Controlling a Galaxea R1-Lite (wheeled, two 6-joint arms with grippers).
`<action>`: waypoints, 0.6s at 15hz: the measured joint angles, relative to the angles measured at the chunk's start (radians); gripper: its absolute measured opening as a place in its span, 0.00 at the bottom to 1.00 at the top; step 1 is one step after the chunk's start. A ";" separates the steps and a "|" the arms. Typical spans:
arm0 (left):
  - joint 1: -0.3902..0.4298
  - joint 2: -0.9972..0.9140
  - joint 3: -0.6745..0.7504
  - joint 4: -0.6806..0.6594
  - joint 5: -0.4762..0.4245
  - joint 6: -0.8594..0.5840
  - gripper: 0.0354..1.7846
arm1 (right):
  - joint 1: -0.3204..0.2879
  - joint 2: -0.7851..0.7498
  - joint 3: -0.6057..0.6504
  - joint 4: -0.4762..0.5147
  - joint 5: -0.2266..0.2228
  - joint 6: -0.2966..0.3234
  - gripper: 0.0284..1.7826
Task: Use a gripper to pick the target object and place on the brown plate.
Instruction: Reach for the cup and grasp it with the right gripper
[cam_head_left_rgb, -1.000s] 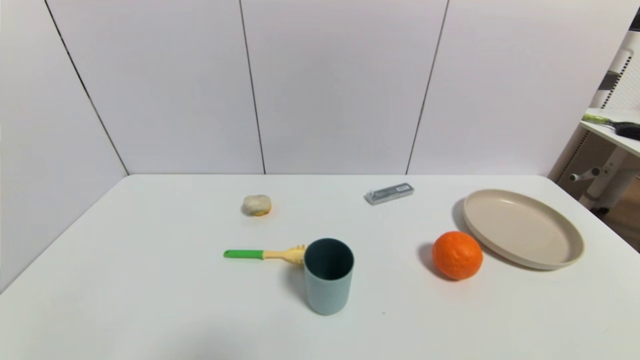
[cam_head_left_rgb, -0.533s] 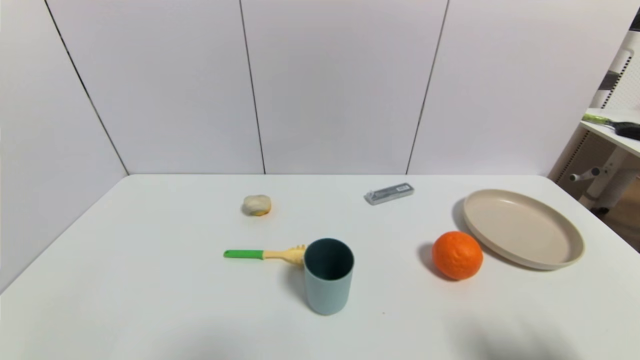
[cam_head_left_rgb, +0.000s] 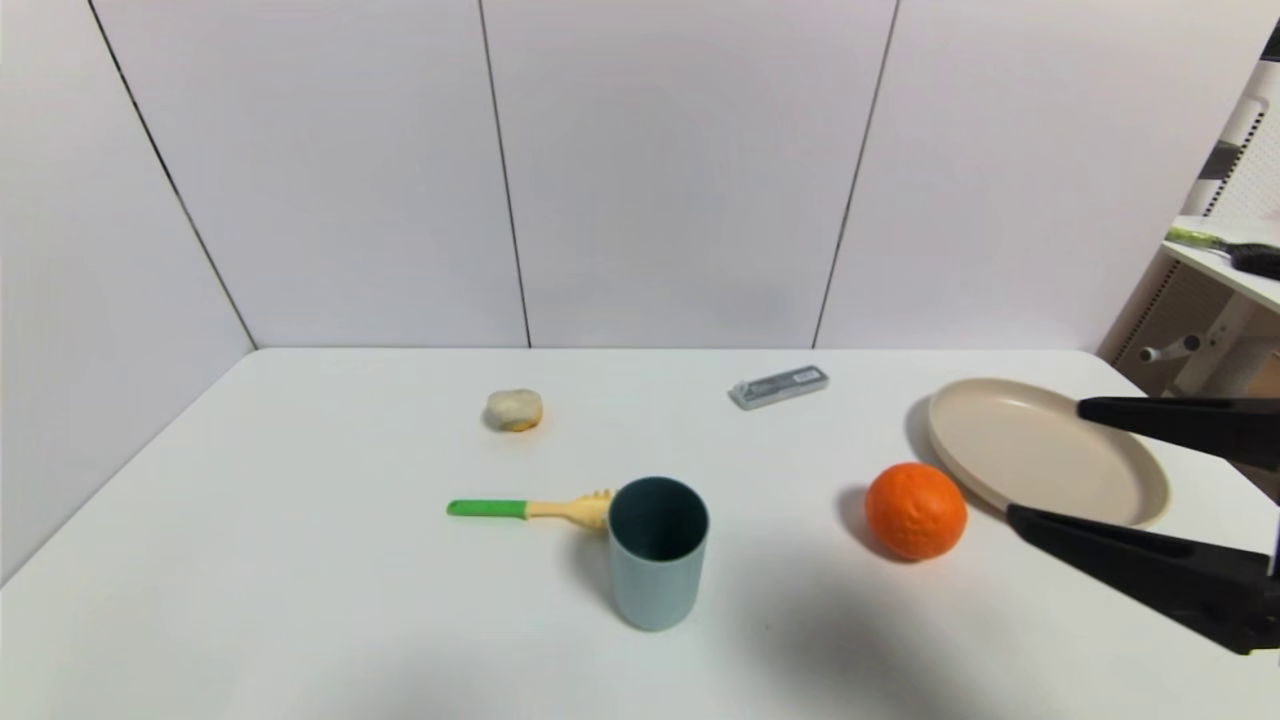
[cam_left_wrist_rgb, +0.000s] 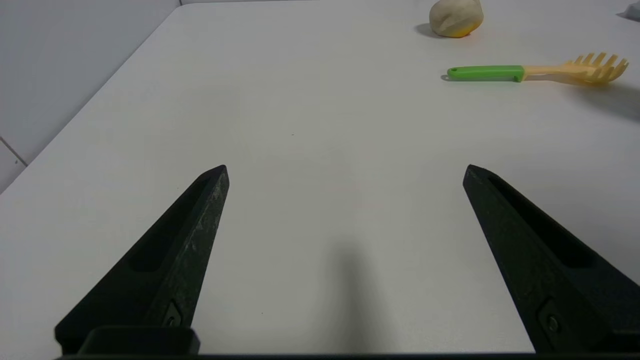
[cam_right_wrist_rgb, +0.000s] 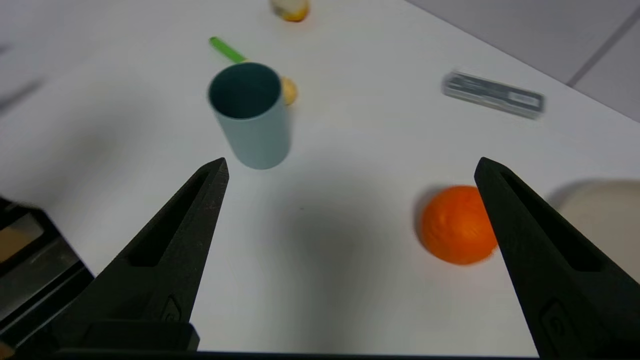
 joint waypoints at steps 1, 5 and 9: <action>0.000 0.000 0.000 0.000 0.000 0.000 0.94 | 0.022 0.043 -0.006 -0.033 0.033 -0.022 0.95; 0.000 0.000 0.000 0.000 0.000 0.000 0.94 | 0.078 0.216 -0.008 -0.191 0.118 -0.141 0.95; 0.000 0.000 0.000 0.000 0.000 0.000 0.94 | 0.106 0.365 -0.002 -0.339 0.199 -0.238 0.95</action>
